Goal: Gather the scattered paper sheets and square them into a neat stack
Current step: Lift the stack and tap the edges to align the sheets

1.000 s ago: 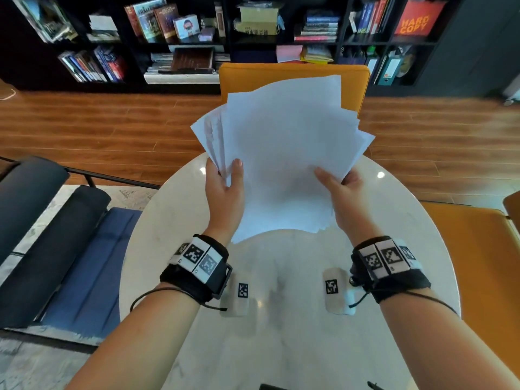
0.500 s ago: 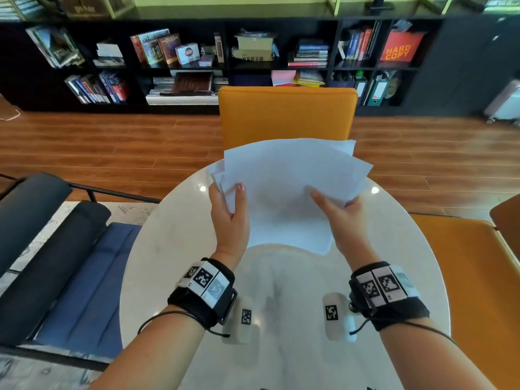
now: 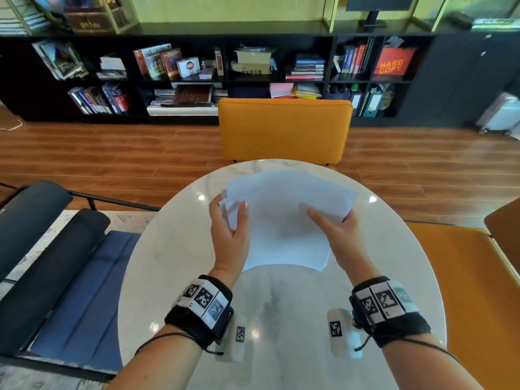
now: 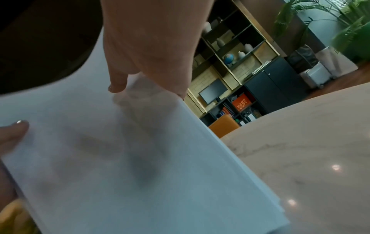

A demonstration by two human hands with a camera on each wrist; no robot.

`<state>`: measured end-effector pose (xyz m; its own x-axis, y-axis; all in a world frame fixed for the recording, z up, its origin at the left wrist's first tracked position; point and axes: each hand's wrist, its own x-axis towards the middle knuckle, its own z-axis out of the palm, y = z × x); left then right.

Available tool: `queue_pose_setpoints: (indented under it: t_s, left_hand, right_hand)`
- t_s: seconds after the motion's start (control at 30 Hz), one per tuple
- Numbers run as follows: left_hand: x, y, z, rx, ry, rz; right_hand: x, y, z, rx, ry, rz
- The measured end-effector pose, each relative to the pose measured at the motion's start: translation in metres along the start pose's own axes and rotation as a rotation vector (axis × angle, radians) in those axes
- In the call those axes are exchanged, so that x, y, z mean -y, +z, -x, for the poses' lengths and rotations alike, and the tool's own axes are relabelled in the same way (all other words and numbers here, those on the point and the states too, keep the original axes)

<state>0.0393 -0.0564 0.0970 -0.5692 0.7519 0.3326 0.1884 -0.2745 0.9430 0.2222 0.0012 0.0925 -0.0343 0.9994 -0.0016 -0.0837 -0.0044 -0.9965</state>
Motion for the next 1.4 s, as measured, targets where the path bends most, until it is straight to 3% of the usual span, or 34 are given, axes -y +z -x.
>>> queue_pose_setpoints:
  t_s: [0.1, 0.27, 0.37, 0.47, 0.73, 0.87, 0.93, 1.03, 1.1, 1.27, 1.4]
  left_hand:
    - [-0.001, 0.0, -0.006, -0.038, 0.065, -0.032]
    - [0.005, -0.001, 0.001, 0.013, 0.059, -0.082]
    - [0.0, -0.004, -0.001, -0.04, 0.229, -0.171]
    - [-0.001, -0.009, -0.007, -0.009, 0.394, -0.339]
    - [0.001, -0.02, -0.008, -0.018, 0.444, -0.418]
    - [0.007, -0.023, -0.01, 0.026, 0.332, -0.415]
    - [0.011, -0.025, -0.007, 0.059, 0.164, -0.281]
    - [0.02, -0.021, 0.001, 0.107, -0.197, -0.008]
    - [0.023, -0.015, 0.006, 0.105, -0.297, 0.027]
    - [0.008, -0.005, 0.0, -0.02, -0.18, 0.07]
    - [0.011, -0.005, 0.001, -0.005, -0.121, 0.091]
  right_hand:
    - [0.009, -0.001, -0.003, 0.004, -0.043, -0.022]
    - [0.003, 0.002, 0.003, 0.02, 0.025, 0.042]
    - [0.008, -0.001, 0.002, 0.011, -0.015, 0.04]
    - [0.006, -0.001, 0.0, 0.021, -0.018, 0.059]
    - [-0.003, -0.005, -0.002, 0.02, 0.019, 0.08]
    - [-0.01, -0.005, -0.001, 0.048, 0.037, 0.105]
    - [-0.013, -0.006, -0.001, 0.046, 0.043, 0.103]
    - [-0.019, -0.004, -0.002, 0.052, 0.067, 0.088]
    - [-0.021, 0.0, -0.003, 0.042, 0.072, 0.1]
    - [-0.008, 0.001, -0.005, -0.018, 0.063, 0.04]
    - [-0.014, -0.006, -0.002, 0.028, 0.072, 0.054]
